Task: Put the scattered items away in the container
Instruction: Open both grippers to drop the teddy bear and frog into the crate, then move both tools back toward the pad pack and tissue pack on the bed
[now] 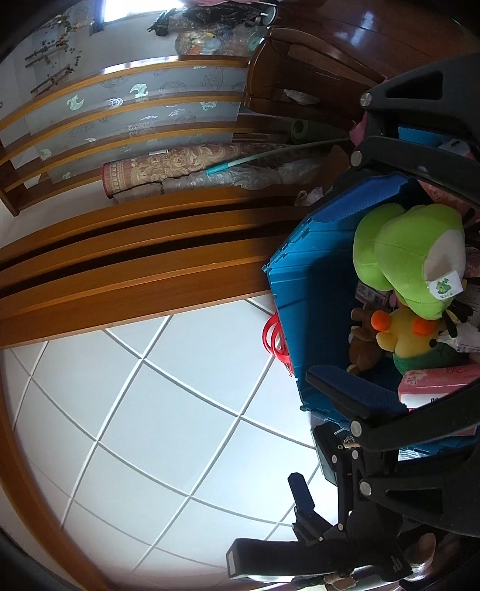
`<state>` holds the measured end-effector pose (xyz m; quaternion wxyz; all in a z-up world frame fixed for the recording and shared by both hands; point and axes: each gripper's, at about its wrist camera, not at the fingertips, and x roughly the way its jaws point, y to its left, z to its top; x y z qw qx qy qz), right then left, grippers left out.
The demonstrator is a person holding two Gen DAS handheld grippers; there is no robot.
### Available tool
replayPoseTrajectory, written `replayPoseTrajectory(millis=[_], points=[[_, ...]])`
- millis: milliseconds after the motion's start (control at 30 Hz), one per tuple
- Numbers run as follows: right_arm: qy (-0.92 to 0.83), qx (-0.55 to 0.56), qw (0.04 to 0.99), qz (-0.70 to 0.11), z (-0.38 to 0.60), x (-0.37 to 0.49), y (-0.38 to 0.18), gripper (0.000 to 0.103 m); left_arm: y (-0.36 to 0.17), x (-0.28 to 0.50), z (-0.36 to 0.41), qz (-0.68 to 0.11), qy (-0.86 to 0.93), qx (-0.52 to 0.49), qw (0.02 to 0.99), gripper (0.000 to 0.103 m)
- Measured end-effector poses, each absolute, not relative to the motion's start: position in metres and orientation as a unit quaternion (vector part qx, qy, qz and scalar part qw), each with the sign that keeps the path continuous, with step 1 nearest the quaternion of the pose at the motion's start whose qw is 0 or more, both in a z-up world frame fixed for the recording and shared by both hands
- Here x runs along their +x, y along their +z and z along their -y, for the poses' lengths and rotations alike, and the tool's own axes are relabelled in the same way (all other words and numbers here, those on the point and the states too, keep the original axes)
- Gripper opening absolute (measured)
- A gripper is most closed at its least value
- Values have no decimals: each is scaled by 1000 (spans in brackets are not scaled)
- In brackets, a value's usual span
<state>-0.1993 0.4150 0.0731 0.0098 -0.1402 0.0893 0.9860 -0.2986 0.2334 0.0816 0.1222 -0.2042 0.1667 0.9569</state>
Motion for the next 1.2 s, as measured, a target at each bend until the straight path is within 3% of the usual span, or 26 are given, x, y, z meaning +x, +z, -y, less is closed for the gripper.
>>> replayPoseTrajectory(millis=[567, 1200], points=[[990, -132, 4, -56, -361, -138, 48, 80, 53, -222, -159, -120, 973, -189, 62, 81], [987, -144, 46, -59, -225, -26, 31, 81, 7, -120, -24, -134, 961, -215, 107, 81]])
